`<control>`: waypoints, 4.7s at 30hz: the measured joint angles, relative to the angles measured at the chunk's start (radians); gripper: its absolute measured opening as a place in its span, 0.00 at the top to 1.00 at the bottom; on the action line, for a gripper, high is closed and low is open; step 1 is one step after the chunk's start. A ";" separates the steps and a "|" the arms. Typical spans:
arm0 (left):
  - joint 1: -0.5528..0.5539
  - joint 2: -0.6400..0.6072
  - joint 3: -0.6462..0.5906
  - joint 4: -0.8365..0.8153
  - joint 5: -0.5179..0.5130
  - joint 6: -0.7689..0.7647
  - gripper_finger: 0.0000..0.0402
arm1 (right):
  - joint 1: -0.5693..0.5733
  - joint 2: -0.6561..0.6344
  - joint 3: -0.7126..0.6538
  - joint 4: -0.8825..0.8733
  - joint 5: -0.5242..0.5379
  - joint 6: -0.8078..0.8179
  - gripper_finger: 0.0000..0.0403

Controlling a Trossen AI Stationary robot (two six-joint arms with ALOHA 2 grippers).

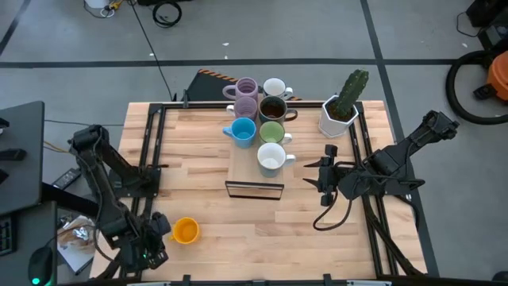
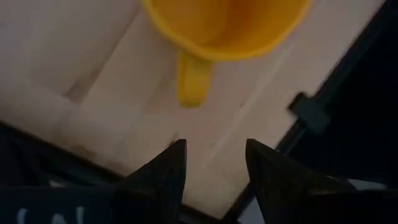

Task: Place coffee mugs
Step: Put the yellow mug on the shelf

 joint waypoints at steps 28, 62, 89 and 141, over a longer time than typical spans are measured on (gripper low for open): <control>0.003 0.159 0.000 -0.055 -0.011 0.244 0.44 | -0.014 0.000 0.000 0.056 -0.028 -0.053 0.52; 0.183 0.176 0.000 -0.002 -0.085 0.454 0.81 | -0.014 0.000 0.000 0.079 -0.028 -0.076 0.52; 0.301 -0.064 -0.002 -0.241 -0.085 0.704 0.86 | -0.014 0.000 0.000 0.064 -0.090 0.042 0.52; 1.151 0.100 0.537 -0.283 0.001 1.906 0.86 | 0.186 0.013 0.000 -0.060 -0.019 0.497 0.52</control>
